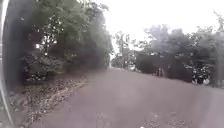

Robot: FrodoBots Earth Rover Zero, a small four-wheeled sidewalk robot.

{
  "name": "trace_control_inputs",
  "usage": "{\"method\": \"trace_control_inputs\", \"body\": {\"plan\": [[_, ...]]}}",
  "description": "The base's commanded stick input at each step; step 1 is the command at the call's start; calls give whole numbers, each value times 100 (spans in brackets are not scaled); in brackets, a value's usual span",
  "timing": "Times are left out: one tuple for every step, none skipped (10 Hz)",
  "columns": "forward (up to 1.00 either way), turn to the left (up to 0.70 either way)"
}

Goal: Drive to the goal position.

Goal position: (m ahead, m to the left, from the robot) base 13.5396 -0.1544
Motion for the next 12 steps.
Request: {"method": "trace_control_inputs", "body": {"plan": [[70, -11], [70, -2], [70, 1], [70, 1], [70, 1], [70, 1], [70, 1], [70, 1], [70, 1], [70, 1], [70, 1], [70, 1]]}}
